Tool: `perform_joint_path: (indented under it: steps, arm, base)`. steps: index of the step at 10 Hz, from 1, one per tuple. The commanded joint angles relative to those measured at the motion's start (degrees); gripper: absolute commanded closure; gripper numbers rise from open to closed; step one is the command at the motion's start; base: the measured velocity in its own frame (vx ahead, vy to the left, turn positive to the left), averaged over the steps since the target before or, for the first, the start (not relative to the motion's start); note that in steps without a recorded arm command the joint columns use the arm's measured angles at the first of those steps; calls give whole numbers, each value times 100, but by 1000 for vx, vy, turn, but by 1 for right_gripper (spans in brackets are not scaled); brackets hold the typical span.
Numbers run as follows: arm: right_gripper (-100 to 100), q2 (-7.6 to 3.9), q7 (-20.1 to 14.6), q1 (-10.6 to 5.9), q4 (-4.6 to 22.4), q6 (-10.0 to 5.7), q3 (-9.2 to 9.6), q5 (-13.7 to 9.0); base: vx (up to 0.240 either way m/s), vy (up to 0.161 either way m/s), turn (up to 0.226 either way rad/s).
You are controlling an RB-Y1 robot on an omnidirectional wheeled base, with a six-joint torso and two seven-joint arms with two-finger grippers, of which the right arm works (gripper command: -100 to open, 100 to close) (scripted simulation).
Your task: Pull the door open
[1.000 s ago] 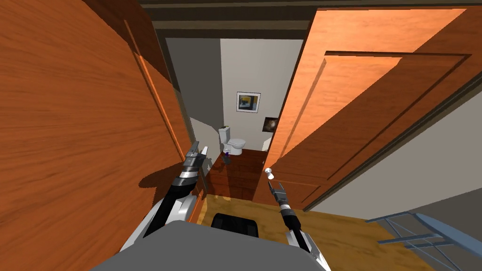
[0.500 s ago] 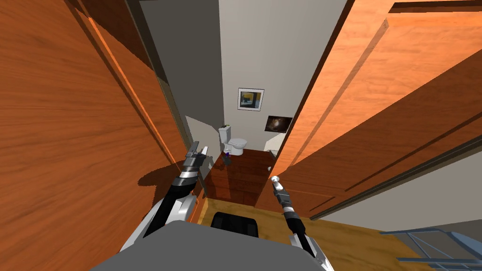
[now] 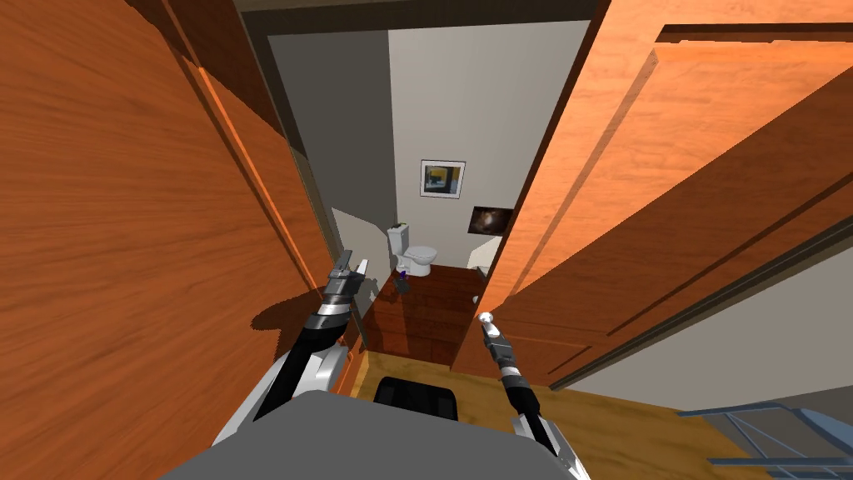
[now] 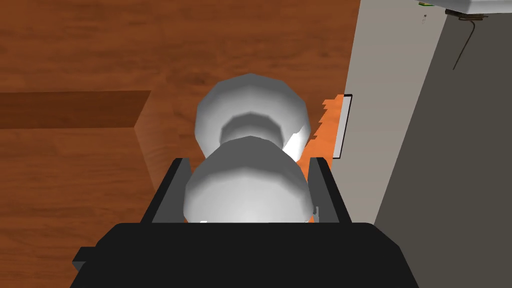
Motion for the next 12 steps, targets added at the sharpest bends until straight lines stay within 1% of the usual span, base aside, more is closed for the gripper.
perform_joint_path:
  steps: [1, 3, 7, 12]
  arm:
    - [100, -5, -177, 3, -4, 8, 23, -82]
    - [100, -12, -395, 6, -9, 18, 51, -181]
    - [100, -24, -792, 11, -19, 36, 101, -362]
    - [100, -44, -1499, 21, -35, 67, 188, -676]
  base:
    - [-27, -13, 90]
    - [-60, -32, 122]
    - [-45, -19, 66]
    - [-50, -25, 93]
